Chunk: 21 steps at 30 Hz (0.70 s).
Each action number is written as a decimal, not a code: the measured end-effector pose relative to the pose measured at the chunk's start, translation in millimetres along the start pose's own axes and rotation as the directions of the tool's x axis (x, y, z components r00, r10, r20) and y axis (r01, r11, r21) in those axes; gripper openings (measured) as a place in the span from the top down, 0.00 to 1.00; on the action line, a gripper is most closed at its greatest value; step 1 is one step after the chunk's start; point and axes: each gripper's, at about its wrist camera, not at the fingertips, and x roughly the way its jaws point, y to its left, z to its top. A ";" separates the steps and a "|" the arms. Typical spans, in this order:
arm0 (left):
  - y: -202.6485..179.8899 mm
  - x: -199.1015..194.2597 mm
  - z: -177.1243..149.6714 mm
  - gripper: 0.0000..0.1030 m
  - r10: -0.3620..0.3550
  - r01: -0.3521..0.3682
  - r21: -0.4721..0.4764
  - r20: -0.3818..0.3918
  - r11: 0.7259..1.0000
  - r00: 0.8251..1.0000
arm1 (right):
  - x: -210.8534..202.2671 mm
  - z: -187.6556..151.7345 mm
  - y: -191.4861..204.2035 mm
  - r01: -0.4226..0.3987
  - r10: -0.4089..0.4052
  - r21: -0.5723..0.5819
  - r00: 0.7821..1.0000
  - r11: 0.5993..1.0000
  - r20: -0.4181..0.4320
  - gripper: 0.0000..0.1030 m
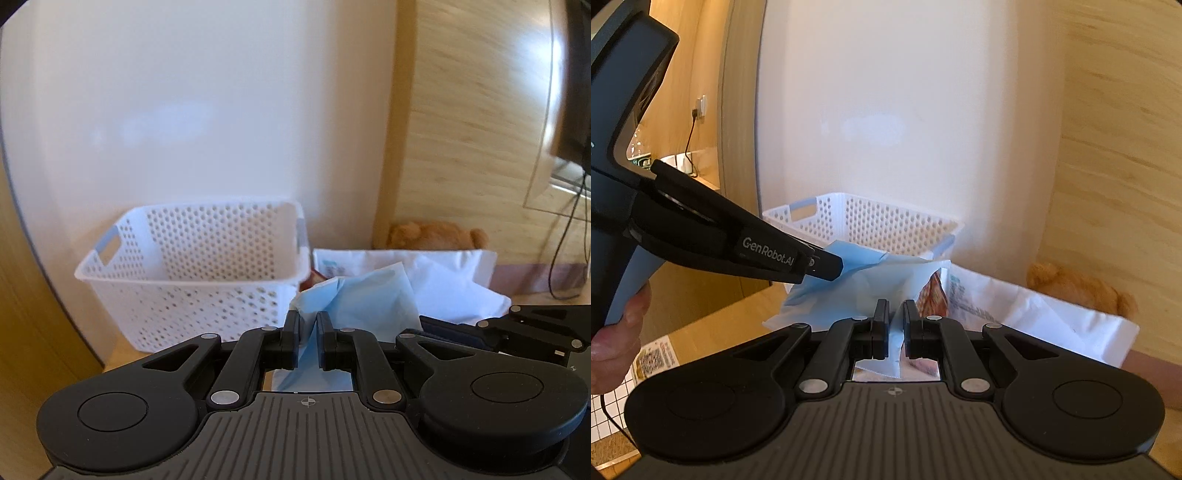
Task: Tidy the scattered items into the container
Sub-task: 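Lift the light blue pad with the right tool and carry it over the basket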
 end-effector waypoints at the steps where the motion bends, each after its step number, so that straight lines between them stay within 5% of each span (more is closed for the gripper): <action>1: 3.9 1.4 2.7 0.32 0.003 -0.003 -0.001 0.002 1.000 1.000 | 2.9 3.4 1.9 -0.002 0.002 0.001 1.000 1.000 0.003 0.88; 21: 85.6 40.4 61.8 0.32 0.051 -0.051 -0.001 0.059 0.999 0.997 | 82.6 71.5 20.2 -0.029 0.029 -0.001 0.999 1.000 0.044 0.88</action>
